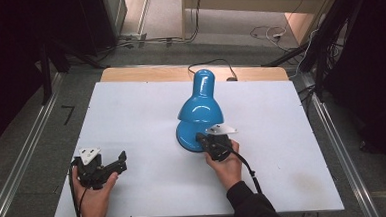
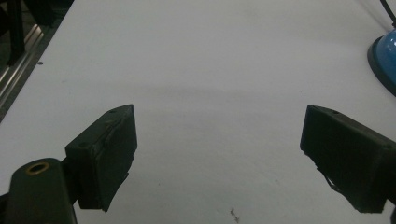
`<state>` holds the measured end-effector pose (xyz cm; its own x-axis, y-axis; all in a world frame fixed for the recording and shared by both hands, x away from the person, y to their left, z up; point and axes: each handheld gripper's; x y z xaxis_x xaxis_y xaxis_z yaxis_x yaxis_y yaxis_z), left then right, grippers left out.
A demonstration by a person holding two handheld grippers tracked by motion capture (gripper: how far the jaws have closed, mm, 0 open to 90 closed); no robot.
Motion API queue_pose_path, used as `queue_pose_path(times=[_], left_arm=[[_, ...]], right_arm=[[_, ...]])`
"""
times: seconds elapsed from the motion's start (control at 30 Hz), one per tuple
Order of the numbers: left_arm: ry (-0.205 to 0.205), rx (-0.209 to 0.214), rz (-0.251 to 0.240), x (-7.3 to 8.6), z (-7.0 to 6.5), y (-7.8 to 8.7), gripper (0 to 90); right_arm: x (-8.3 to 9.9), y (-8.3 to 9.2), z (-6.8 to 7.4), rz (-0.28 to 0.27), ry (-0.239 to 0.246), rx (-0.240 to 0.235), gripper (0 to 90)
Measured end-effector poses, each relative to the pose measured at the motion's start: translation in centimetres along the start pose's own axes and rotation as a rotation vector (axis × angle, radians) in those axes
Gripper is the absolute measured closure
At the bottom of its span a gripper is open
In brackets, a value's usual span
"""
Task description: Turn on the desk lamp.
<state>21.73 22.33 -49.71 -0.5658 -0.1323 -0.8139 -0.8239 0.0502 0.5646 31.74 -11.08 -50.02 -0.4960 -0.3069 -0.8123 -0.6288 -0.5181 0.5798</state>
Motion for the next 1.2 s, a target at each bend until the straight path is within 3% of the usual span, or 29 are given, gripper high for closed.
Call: queue_pose_path(times=[0.53,0.7,0.77,0.87,1.2], left_arm=[[0.001,0.0,0.0,0.03,-0.1,-0.09,12.0],[0.004,-0.004,-0.004,0.03,-0.06,-0.05,12.0],[0.004,-0.004,-0.002,0.03,-0.07,-0.06,12.0],[0.004,-0.002,-0.001,0.04,-0.09,-0.02,12.0],[0.003,-0.001,-0.002,0.03,-0.06,-0.03,12.0]], right_arm=[[0.16,-0.02,-0.09,-0.004,-0.001,0.009,87.8],[0.23,0.0,0.06,0.005,0.01,0.01,88.0],[0.45,0.03,0.66,-0.004,0.048,0.018,88.1],[0.44,-0.01,0.55,-0.004,0.023,0.006,88.1],[0.36,0.06,0.25,0.0,0.011,-0.009,87.9]])
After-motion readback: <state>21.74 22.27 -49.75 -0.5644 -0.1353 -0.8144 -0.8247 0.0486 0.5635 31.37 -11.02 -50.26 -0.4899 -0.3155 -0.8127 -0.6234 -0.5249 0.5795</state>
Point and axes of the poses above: each handheld gripper's, and its own axes: y roughly backward along the jaws, x roughly out of its underside, z roughly to its left
